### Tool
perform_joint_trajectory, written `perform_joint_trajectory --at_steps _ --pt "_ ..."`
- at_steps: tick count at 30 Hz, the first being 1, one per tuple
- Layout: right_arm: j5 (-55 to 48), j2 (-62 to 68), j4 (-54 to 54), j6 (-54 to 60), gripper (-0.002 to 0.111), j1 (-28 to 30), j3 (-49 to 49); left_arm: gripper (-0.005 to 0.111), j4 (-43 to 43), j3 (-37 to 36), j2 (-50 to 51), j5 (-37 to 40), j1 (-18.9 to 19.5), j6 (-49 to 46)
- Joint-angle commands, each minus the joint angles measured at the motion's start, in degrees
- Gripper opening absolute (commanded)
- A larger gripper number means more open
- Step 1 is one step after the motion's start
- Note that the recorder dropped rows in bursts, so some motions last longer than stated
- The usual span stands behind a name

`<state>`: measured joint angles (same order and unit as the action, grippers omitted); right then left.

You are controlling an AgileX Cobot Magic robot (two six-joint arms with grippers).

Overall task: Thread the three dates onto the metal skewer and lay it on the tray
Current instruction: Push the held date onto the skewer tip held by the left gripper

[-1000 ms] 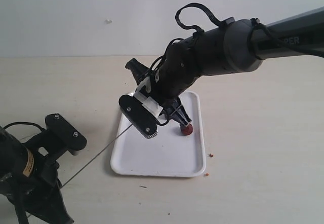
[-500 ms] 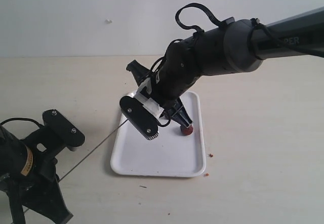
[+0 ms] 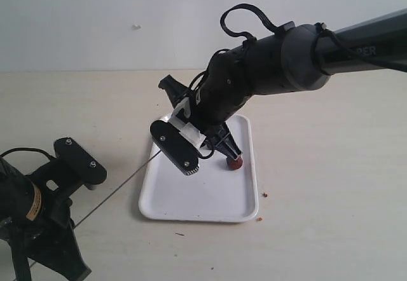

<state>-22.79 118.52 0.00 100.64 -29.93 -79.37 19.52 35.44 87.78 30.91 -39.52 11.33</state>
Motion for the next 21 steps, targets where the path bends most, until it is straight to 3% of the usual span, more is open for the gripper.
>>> perform_joint_trajectory --at_steps 1,15,21 --pt "0.87 -0.56 0.00 -0.38 0.025 -0.07 0.11 0.000 0.42 -0.09 -0.06 -0.58 0.20 -0.16" --pt "1.74 -1.19 0.00 -3.33 0.025 -2.01 0.11 0.000 0.42 -0.09 -0.06 -0.57 0.20 -0.60" --pt "-2.77 -3.67 0.00 -3.33 0.025 -2.01 0.11 0.000 1.13 -0.09 -0.06 -2.81 0.20 -0.92"
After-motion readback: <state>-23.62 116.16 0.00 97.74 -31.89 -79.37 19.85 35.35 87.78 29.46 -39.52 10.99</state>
